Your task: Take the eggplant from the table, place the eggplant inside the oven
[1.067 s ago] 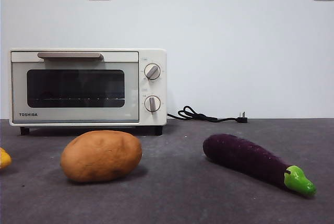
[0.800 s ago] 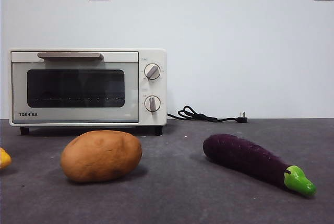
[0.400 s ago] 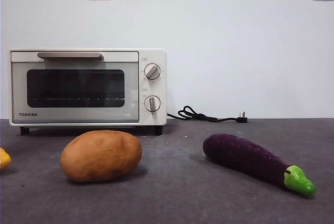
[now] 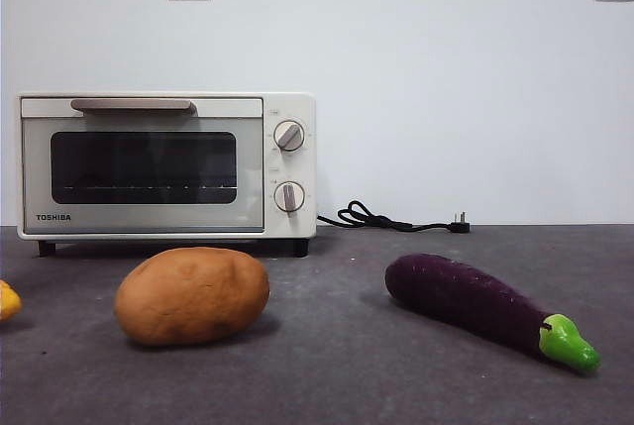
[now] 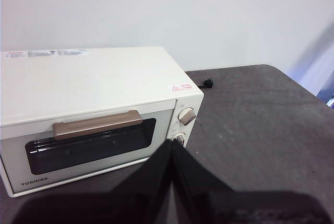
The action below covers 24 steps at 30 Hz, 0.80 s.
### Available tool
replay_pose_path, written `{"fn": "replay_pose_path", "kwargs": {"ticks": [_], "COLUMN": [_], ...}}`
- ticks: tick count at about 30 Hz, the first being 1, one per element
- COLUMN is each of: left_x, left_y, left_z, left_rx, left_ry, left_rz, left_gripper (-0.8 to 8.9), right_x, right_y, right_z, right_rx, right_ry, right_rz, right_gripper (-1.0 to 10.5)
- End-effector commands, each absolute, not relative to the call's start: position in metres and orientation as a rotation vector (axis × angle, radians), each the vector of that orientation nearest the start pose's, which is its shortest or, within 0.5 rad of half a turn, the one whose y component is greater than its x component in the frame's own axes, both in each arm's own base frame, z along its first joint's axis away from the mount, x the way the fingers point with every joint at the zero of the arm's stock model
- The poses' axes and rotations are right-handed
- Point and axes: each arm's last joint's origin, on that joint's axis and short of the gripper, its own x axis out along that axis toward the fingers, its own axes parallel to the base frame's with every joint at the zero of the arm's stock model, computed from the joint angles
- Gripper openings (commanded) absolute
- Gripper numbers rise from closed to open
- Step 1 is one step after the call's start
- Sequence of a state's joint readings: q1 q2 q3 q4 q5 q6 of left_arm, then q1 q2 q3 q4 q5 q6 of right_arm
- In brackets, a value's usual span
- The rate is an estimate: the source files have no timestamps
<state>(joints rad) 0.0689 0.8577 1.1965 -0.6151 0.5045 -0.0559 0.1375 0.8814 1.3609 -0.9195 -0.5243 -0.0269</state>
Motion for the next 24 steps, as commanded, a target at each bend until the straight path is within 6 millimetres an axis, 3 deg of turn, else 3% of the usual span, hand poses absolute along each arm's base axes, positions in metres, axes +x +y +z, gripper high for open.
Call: {"fn": "replay_pose_path", "kwargs": {"ticks": [1, 5, 7, 24], "left_x": [0.154, 0.164, 0.173, 0.276], "left_y": [-0.004, -0.003, -0.003, 0.004], "left_z": [0.415, 0.411, 0.409, 0.378], "left_rx": [-0.111, -0.102, -0.102, -0.068], "left_ry": [0.279, 0.292, 0.302, 0.409], "left_rz": [-0.433, -0.435, -0.435, -0.443], "left_gripper": [-0.05, -0.05, -0.05, -0.05], "right_x": [0.122, 0.12, 0.118, 0.108], "right_y": [0.033, 0.036, 0.038, 0.045], "right_z": [0.435, 0.434, 0.431, 0.417], "right_rx": [0.066, 0.076, 0.078, 0.088], "right_ry": [0.423, 0.439, 0.471, 0.655], "right_rz": [0.712, 0.76, 0.773, 0.832], "right_gripper": [1.0, 4.1, 4.8, 4.8]}}
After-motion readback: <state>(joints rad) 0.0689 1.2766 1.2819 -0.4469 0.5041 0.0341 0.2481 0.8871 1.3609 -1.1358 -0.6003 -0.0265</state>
